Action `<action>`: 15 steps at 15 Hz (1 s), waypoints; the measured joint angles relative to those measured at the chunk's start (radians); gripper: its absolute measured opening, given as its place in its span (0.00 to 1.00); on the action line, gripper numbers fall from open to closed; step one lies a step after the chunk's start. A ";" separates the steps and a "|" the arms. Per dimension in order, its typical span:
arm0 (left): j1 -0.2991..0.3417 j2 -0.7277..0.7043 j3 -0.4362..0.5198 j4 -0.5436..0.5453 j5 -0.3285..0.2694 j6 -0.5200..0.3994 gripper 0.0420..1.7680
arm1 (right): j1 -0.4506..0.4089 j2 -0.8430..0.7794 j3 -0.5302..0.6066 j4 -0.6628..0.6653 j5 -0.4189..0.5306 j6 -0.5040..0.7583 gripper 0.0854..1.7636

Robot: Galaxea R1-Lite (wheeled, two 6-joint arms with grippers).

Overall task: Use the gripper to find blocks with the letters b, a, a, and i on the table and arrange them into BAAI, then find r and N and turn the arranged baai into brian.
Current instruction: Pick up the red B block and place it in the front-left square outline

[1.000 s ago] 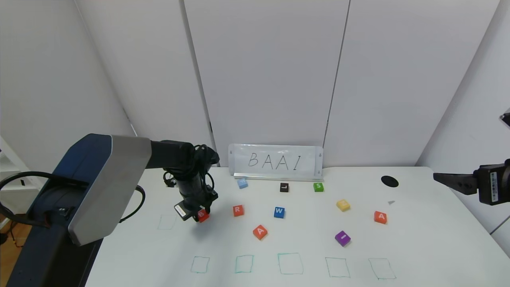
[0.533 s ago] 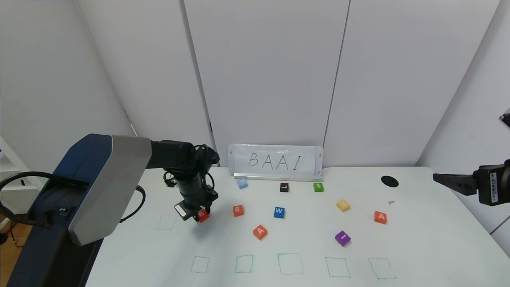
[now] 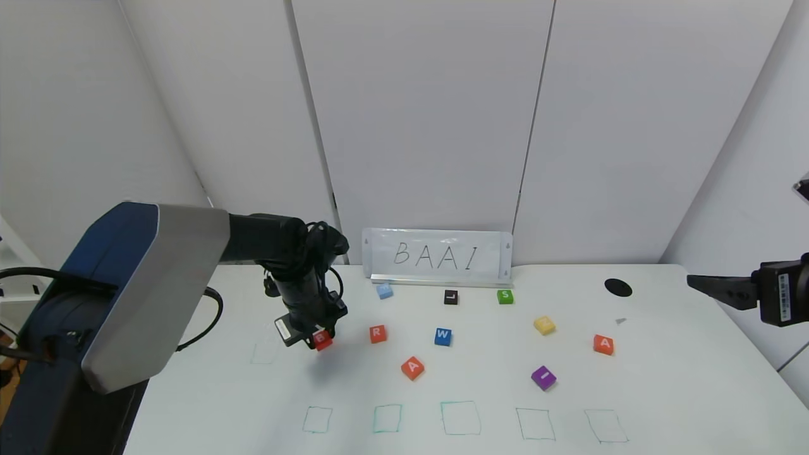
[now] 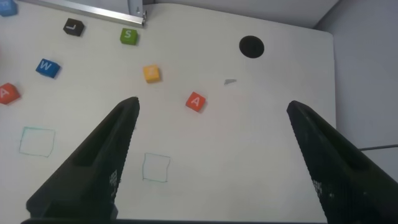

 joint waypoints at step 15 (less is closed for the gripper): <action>-0.092 -0.319 0.634 -0.301 0.030 0.439 0.27 | 0.013 -0.013 0.007 0.002 0.000 0.000 0.97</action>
